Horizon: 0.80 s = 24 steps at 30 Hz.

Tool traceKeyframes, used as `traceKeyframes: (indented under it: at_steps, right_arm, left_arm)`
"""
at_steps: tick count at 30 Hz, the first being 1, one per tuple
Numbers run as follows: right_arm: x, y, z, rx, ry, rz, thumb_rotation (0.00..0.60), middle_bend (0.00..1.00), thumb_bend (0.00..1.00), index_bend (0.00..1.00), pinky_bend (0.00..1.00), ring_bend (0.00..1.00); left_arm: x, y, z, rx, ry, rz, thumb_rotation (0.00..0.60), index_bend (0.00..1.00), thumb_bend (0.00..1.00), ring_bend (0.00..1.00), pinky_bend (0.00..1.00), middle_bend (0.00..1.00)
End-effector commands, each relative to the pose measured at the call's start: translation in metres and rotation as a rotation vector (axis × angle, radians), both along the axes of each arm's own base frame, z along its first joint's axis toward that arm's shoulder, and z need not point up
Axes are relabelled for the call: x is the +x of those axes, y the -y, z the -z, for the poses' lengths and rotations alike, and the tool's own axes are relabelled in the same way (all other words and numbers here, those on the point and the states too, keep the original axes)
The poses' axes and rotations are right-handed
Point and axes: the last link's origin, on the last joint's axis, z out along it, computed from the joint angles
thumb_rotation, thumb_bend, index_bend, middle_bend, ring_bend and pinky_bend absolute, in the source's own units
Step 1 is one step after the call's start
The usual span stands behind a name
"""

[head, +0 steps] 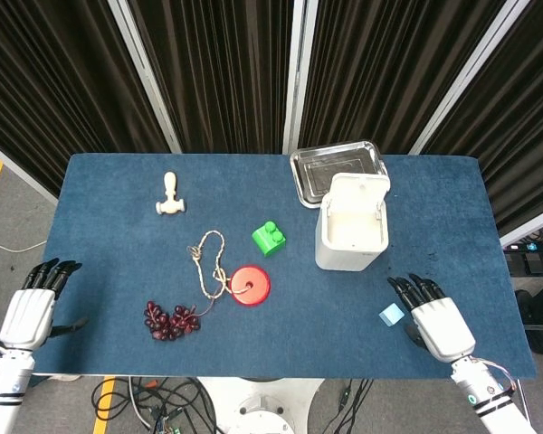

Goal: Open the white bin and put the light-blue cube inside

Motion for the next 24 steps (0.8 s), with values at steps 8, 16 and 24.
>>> traceKeyframes:
  at_steps: [8,16,24]
  right_arm:
    - [-0.023,0.019,0.036,0.112,-0.068,0.115,0.6,0.19,0.23,0.0,0.23,0.13]
    - [-0.02,0.021,0.047,0.126,-0.059,0.091,0.6,0.3,0.26,0.14,0.48,0.28]
    - [-0.024,0.019,0.052,0.147,-0.061,0.114,0.6,0.42,0.32,0.4,0.63,0.41]
  left_arm:
    - [-0.002,-0.001,-0.002,0.012,0.007,-0.005,0.6,0.17,0.05,0.07,0.11,0.14]
    - [-0.005,0.001,-0.002,0.006,0.01,-0.014,0.6,0.17,0.05,0.07,0.11,0.14]
    - [-0.006,0.003,-0.001,0.002,0.008,-0.014,0.6,0.17,0.05,0.07,0.11,0.14]
